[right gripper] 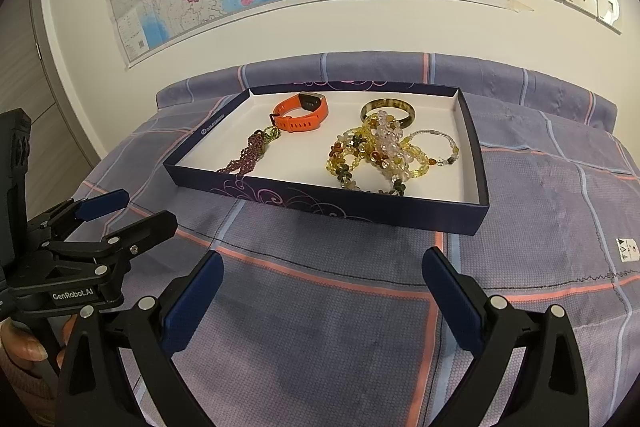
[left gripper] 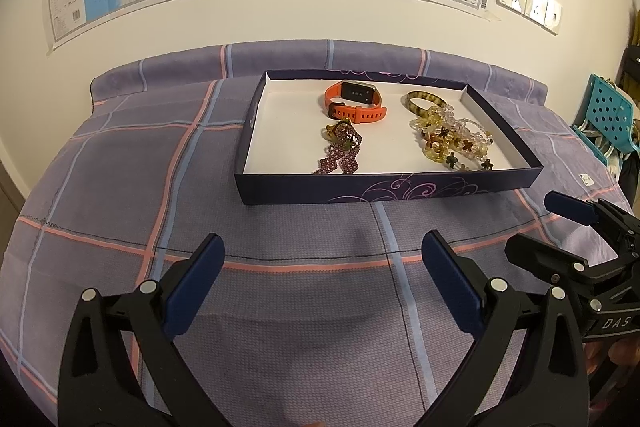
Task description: Organize jewelry
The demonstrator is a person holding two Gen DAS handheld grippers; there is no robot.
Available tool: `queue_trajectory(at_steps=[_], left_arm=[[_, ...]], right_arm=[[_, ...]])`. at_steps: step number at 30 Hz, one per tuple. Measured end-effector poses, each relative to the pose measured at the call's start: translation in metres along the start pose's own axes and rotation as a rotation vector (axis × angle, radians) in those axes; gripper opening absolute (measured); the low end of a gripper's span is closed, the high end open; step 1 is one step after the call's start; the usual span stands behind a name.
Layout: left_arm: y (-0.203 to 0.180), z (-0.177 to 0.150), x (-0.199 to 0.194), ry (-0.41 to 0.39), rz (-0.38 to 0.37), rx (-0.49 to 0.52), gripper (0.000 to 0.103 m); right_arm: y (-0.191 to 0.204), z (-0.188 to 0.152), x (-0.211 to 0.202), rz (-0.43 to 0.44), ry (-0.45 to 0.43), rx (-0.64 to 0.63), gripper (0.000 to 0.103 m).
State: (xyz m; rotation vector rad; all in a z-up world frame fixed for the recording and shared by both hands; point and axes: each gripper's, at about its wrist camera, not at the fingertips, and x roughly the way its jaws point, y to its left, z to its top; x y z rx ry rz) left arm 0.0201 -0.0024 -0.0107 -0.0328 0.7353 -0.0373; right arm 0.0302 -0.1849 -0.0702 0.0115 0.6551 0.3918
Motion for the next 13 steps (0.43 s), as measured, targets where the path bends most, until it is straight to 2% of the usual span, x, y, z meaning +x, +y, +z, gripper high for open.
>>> queue_trajectory(at_steps=[8, 10, 13], left_arm=[[-0.002, -0.001, 0.003, 0.014, -0.016, 0.008, 0.097], [0.003, 0.0, 0.006, 0.028, -0.019, -0.003, 0.097], [0.018, 0.003, 0.008, 0.037, -0.021, -0.026, 0.097]], right_arm=[[-0.004, 0.0, -0.006, -0.01, 0.008, -0.039, 0.096], [-0.017, -0.001, -0.009, -0.053, 0.015, -0.05, 0.096], [-0.06, 0.0, -0.015, -0.12, 0.033, -0.025, 0.096]])
